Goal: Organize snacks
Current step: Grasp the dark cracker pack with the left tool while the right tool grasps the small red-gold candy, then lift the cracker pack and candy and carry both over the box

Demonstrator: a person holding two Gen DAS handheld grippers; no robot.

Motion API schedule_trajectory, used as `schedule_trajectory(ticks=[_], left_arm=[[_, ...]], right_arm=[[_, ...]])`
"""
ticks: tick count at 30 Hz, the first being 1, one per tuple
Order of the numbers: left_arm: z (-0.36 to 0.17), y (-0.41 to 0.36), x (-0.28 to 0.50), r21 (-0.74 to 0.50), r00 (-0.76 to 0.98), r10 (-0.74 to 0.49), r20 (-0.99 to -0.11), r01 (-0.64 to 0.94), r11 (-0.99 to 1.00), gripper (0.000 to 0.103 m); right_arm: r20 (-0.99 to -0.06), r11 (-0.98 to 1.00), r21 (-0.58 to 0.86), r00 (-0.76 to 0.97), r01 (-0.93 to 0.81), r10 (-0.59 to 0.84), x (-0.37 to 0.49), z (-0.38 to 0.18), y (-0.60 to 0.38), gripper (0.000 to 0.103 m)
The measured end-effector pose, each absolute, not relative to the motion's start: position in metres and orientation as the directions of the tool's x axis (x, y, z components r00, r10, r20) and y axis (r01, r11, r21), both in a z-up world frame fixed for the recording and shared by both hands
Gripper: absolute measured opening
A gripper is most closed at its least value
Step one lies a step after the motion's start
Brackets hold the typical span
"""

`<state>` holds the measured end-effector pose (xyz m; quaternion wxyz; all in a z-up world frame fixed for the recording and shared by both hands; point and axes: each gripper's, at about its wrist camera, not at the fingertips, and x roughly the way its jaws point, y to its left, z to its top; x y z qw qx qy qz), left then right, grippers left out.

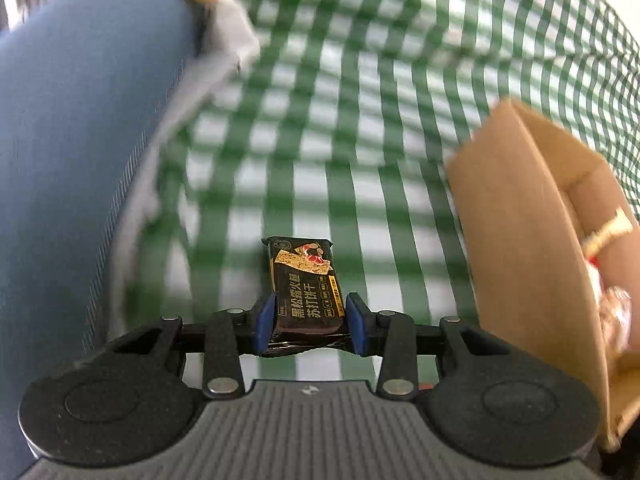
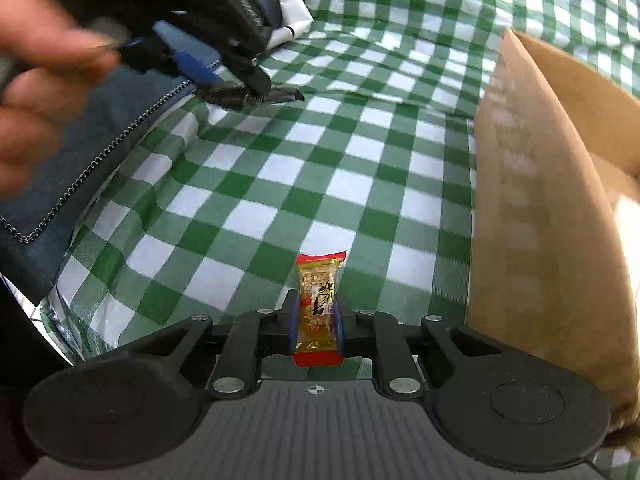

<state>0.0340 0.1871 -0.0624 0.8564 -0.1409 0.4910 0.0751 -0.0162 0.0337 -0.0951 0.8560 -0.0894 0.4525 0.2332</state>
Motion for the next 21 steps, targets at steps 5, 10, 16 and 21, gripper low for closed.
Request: schedule_trajectory(ticks=[5,10,16,21], left_arm=[[-0.086,0.179,0.012,-0.175,0.412,-0.012,-0.911,-0.36,0.916,0.041],[-0.095,0.17,0.009,-0.136,0.396,0.021,-0.918,-0.364,0.922,0.047],[-0.1,0.161,0.015,-0.111,0.399,0.039,-0.916,-0.347,0.931,0.058],[-0.104,0.16,0.017,-0.087,0.387,0.058,-0.92,-0.348,0.934,0.058]], right_arm=[[-0.831,0.871,0.059,0.46,-0.488,0.314,-0.021,-0.103,0.026,0.018],[-0.83,0.865,0.054,0.459,-0.498,0.316,-0.025,-0.103,0.023,0.019],[-0.828,0.857,0.048,0.459,-0.514,0.322,-0.028,-0.103,0.02,0.019],[-0.825,0.85,0.038,0.463,-0.525,0.323,-0.028,-0.105,0.02,0.019]])
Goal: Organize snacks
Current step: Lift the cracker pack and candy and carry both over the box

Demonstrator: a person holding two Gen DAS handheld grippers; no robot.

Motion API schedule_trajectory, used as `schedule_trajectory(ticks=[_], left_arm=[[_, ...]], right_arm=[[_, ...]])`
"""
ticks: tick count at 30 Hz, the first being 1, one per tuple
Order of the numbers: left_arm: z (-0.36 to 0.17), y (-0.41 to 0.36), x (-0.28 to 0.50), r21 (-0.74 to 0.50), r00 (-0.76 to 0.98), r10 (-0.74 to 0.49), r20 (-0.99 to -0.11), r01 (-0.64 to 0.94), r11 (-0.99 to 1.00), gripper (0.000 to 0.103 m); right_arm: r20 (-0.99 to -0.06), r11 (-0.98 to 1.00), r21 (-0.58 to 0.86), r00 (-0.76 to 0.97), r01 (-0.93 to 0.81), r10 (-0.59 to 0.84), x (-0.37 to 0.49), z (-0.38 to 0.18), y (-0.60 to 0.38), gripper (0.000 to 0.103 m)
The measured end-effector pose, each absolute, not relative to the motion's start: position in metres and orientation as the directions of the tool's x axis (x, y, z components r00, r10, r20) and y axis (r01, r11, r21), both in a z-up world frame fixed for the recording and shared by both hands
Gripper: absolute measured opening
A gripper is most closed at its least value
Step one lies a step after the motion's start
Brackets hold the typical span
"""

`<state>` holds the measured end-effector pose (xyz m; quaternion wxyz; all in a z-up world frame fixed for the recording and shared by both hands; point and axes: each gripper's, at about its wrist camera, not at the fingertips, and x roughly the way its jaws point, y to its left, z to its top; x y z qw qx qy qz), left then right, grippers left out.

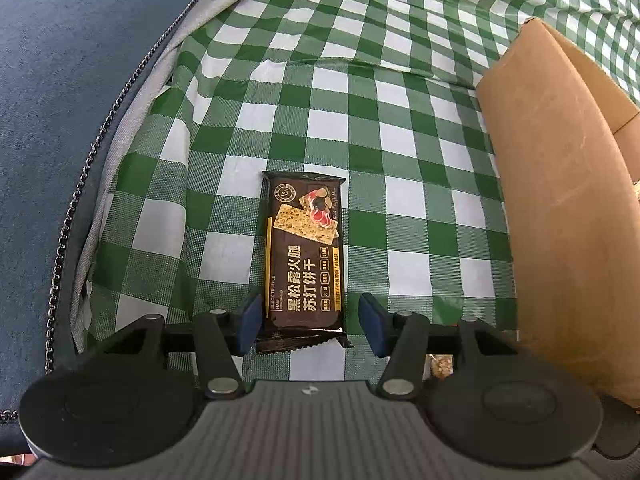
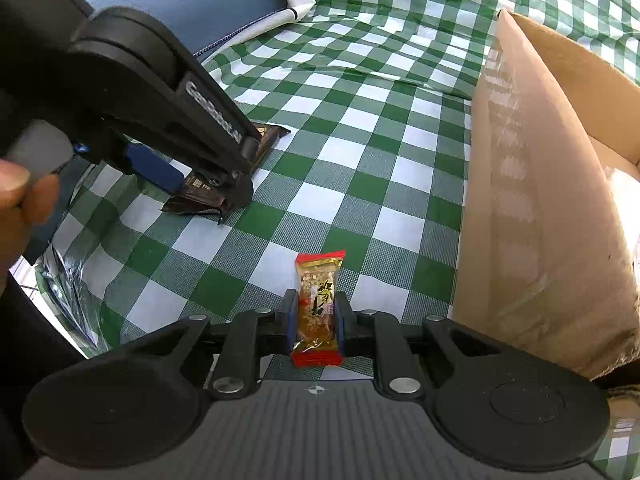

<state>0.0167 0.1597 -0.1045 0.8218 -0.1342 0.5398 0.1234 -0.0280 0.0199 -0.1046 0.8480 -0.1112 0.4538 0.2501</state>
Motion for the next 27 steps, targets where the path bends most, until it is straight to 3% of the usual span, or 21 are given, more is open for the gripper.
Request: schedule_trajectory(ticks=[13,16,20,27], left_arm=[[-0.108,0.16,0.021,-0.064,0.387,0.078,-0.919,-0.342,0.938,0.057],[-0.109,0.159,0.021,-0.053,0.385,0.086,-0.919,-0.336,0.94,0.054],[-0.109,0.158,0.022,-0.033,0.382,0.099,-0.919,-0.325,0.945,0.043],[-0.1,0.163,0.019,-0.049,0.421,0.106,-0.901,-0.341,0.939,0.043]], right_arm=[[-0.823,0.847,0.034,0.467,-0.53,0.324,-0.028,-0.105,0.019,0.019],[-0.821,0.846,0.03,0.47,-0.533,0.325,-0.029,-0.104,0.019,0.019],[-0.816,0.846,0.019,0.481,-0.533,0.321,-0.031,-0.103,0.018,0.019],[-0.782,0.856,0.02,0.525,-0.516,0.335,-0.032,-0.094,0.016,0.018]])
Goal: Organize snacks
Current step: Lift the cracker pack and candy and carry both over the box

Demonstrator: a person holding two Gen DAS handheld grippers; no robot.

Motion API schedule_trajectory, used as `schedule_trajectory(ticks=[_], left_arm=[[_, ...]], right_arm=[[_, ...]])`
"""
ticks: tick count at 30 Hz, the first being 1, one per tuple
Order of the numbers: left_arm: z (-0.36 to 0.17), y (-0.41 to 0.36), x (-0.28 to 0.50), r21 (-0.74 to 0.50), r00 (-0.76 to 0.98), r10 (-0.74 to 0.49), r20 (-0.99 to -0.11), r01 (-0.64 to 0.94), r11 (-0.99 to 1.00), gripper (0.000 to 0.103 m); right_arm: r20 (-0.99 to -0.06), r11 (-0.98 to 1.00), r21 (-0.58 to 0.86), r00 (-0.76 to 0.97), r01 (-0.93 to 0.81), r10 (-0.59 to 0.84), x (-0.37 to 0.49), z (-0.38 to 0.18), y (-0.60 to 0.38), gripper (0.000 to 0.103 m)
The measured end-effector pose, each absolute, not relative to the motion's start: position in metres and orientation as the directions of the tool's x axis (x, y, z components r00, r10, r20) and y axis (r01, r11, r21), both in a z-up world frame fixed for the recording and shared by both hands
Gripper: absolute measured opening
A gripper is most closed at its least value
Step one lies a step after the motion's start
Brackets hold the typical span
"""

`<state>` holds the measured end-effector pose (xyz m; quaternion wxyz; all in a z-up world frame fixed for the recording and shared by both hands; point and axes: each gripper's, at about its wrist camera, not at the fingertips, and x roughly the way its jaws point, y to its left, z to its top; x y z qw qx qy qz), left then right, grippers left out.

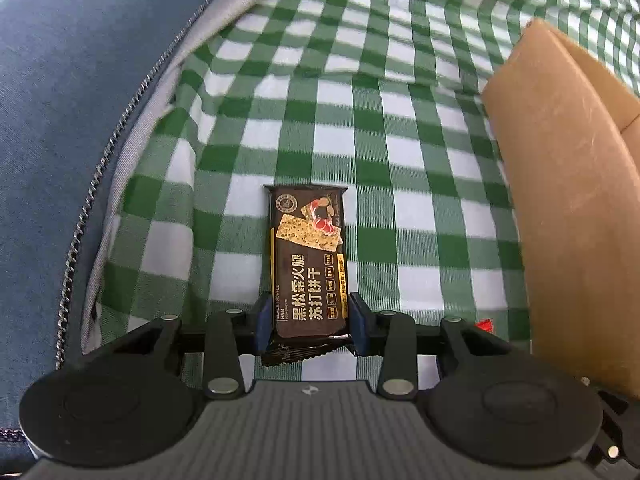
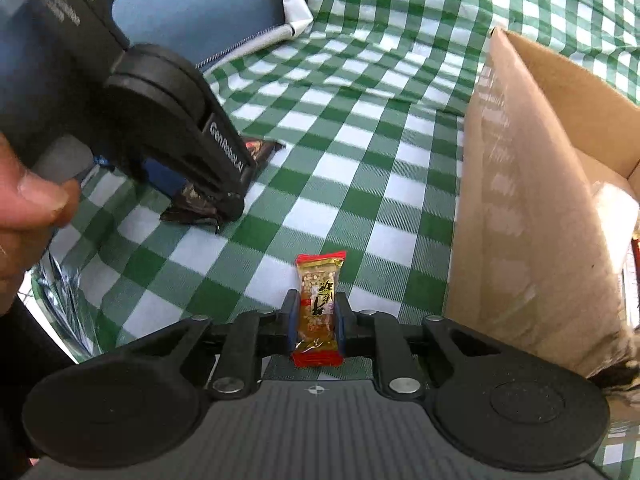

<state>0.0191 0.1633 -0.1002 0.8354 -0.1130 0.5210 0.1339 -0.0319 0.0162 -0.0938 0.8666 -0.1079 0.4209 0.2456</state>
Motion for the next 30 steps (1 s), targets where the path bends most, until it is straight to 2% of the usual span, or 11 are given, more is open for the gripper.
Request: schedule_trajectory(ticks=[12,22,26,30], left_arm=[[-0.06,0.172,0.009,-0.15,0.572,0.097,-0.815,-0.37,0.917,0.043],[-0.047,0.164,0.01,-0.168,0.623,0.086,-0.777,-0.337,0.926,0.043],[-0.043,0.16,0.011,-0.175,0.638,0.082,-0.766,-0.33,0.928,0.043],[-0.04,0.154,0.013,-0.177,0.658,0.082,-0.748,-0.317,0.932,0.043]], right_arm=[[-0.636,0.875,0.033,0.666,-0.482,0.391,-0.033,-0.029,-0.002,0.018],[-0.492,0.912,0.021,0.79,-0.41,0.366,0.005,0.049,-0.068,0.018],[-0.466,0.933,-0.019,0.829,-0.359,0.309,0.018,0.048,-0.105,0.018],[-0.49,0.961,0.035,0.833,-0.275,0.256,0.018,0.018,-0.135,0.018]])
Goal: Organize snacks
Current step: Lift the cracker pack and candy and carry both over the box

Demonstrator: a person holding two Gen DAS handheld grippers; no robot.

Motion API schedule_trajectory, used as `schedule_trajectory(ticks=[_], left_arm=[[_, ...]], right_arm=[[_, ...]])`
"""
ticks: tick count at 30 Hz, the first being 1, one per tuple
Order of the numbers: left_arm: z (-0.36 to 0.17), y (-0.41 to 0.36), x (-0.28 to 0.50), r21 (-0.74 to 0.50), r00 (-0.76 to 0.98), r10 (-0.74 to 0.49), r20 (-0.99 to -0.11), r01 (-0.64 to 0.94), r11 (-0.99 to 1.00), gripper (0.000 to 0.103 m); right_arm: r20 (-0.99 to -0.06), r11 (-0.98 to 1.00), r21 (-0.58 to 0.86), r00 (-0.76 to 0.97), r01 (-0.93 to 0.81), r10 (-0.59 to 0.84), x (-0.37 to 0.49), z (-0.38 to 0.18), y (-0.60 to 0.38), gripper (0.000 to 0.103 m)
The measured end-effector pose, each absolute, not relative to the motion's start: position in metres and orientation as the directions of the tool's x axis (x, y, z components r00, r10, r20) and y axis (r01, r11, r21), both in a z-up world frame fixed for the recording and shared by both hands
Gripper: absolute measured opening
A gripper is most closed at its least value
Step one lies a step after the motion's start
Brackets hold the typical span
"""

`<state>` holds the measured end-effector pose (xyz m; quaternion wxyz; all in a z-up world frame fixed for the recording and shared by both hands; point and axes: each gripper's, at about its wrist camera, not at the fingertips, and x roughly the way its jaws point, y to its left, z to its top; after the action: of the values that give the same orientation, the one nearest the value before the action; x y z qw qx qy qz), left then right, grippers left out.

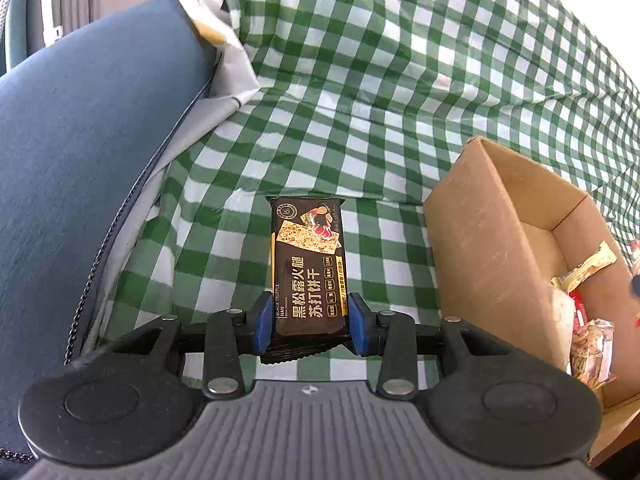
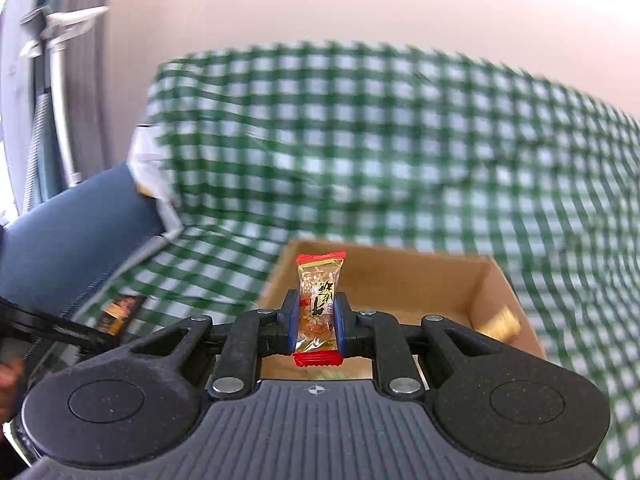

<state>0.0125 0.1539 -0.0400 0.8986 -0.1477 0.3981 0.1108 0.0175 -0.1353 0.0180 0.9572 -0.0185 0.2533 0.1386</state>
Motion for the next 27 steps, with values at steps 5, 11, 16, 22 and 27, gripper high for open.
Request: schedule_trajectory(ticks=[5,11,16,22,27], left_arm=[[-0.029,0.139,0.016,-0.208,0.722,0.055,-0.689,-0.27,0.94,0.043],[-0.011,0.115,0.016,-0.231,0.81,0.024,-0.587,-0.196,0.953,0.043],[0.002,0.094,0.016,-0.252,0.863,-0.024,-0.505,-0.121,0.96,0.043],[0.011,0.067,0.016,-0.25,0.902,-0.086,-0.423,-0.025,0.968,0.043],[0.013,0.044,0.017,-0.222,0.91,-0.135,-0.392,0.048,0.974,0.043]], right_arm=[[-0.475,0.97,0.036,0.85,-0.241,0.229,0.006,0.012,-0.143,0.018],[-0.473,0.979,0.041,0.86,-0.198,0.193,0.005,0.013,-0.148,0.018],[-0.456,0.985,0.02,0.875,-0.172,0.162,0.003,0.013,-0.153,0.018],[-0.427,0.992,0.027,0.896,-0.121,0.121,0.004,0.014,-0.164,0.018],[-0.415,0.997,0.034,0.907,-0.068,0.076,0.004,0.015,-0.174,0.018]])
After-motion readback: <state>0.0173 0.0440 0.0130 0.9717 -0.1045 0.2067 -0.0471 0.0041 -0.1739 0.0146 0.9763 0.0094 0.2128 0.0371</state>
